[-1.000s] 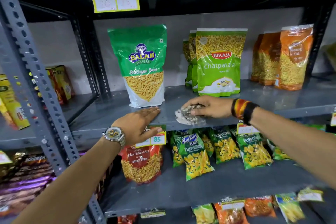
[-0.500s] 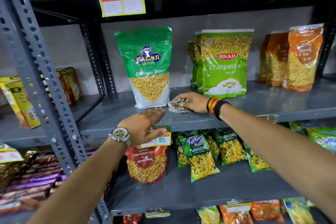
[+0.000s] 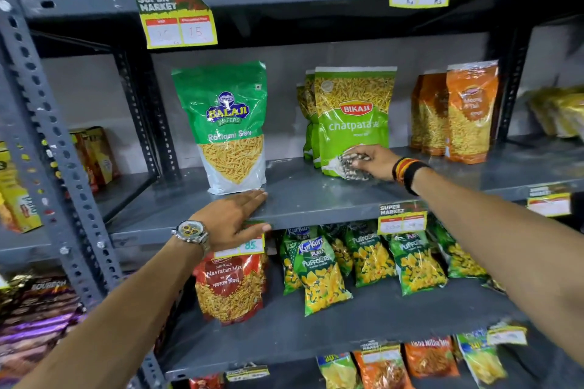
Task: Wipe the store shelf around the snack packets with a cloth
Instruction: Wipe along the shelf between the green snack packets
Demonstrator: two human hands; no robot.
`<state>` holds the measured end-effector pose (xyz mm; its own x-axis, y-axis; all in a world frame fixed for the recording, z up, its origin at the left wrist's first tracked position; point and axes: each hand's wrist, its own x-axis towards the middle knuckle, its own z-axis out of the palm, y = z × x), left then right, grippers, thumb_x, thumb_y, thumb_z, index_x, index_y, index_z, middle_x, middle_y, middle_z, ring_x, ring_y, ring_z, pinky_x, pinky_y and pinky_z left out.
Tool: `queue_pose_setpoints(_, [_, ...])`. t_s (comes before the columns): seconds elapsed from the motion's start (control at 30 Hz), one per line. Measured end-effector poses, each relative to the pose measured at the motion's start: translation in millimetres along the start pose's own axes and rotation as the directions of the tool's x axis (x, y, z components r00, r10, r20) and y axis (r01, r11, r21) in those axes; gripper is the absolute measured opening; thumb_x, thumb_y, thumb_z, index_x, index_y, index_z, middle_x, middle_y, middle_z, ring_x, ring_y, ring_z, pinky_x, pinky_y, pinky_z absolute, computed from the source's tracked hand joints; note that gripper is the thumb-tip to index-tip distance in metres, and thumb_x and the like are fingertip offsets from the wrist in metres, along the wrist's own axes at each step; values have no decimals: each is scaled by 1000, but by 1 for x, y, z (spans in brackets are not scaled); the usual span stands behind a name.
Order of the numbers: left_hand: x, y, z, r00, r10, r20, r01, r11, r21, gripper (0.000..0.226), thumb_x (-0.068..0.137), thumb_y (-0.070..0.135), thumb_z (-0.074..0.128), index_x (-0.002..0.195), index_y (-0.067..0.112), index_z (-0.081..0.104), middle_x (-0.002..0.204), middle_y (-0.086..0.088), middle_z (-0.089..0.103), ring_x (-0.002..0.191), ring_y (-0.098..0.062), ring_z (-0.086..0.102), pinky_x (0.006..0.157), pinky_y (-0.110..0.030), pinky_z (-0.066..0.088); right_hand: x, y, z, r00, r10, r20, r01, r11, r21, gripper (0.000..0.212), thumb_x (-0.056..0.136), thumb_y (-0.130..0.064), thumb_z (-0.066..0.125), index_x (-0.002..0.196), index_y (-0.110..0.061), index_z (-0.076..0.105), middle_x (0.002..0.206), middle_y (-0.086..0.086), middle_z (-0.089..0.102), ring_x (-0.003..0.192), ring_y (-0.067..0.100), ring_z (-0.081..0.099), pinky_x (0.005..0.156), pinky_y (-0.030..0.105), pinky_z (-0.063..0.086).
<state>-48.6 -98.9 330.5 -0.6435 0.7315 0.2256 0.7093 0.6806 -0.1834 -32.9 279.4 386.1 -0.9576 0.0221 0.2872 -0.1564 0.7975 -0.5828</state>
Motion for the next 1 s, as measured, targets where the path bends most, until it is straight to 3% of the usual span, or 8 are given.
queue_pose_setpoints(0.13, [28,33,2,999,7,-34,-8,1000,-18,104,88,85,11,162,13,26,166,-8,34,150,-24,38,122,-36,29,7,6,21,999,-17,-45,15,998,-56,29,92,-11,57,119,-15,67,133,9,59,120,27,56,94,24,41])
queue_pose_setpoints(0.33, [40,37,14,999,-24,-26,23,999,-22,104,87,85,7,162,15,25,166,-7,33,151,-23,35,125,-36,26,23,27,39,996,-2,-88,-8,994,-112,25,90,-23,59,112,-29,70,131,8,59,125,30,52,105,43,43])
queue_pose_setpoints(0.5, [38,38,14,999,-18,-39,18,1000,-12,100,90,83,10,162,16,26,166,-6,35,149,-24,38,123,-38,31,-19,-4,30,993,-59,100,69,993,-97,34,96,-24,52,129,-17,59,140,6,53,129,25,49,105,31,36])
queue_pose_setpoints(0.57, [38,37,15,999,-17,-37,16,1000,-22,98,91,82,12,162,16,26,165,-6,35,149,-24,39,122,-39,33,-48,-14,22,968,-82,238,102,992,-71,35,95,-29,54,129,-24,58,131,4,60,117,21,58,98,31,44])
queue_pose_setpoints(0.67, [38,36,16,999,-22,-35,21,999,-33,103,88,86,8,162,17,26,165,-6,36,149,-25,39,121,-42,35,-69,-13,0,929,-66,364,63,998,20,34,93,-28,59,126,-29,60,122,-9,65,102,1,62,85,10,46])
queue_pose_setpoints(0.77, [38,37,14,999,-8,-47,6,1000,-31,104,87,85,7,162,15,26,165,-7,35,149,-25,39,121,-40,34,-52,0,-12,989,-13,146,18,999,-33,36,93,-24,58,129,-21,58,140,1,54,125,15,52,99,19,34])
queue_pose_setpoints(0.87, [38,38,13,999,-11,-38,10,1000,-18,99,89,81,10,163,16,23,167,-6,32,151,-23,35,122,-38,29,-32,12,4,996,82,24,-80,993,-86,31,95,-23,55,125,-21,61,146,5,48,134,23,44,106,27,32])
queue_pose_setpoints(1.0, [38,37,14,1000,0,-14,-1,999,-35,110,82,88,1,163,17,23,168,-5,30,152,-23,33,124,-40,28,-53,1,18,997,36,62,-29,993,-115,32,96,-28,53,126,-21,59,146,4,48,135,23,42,110,35,33])
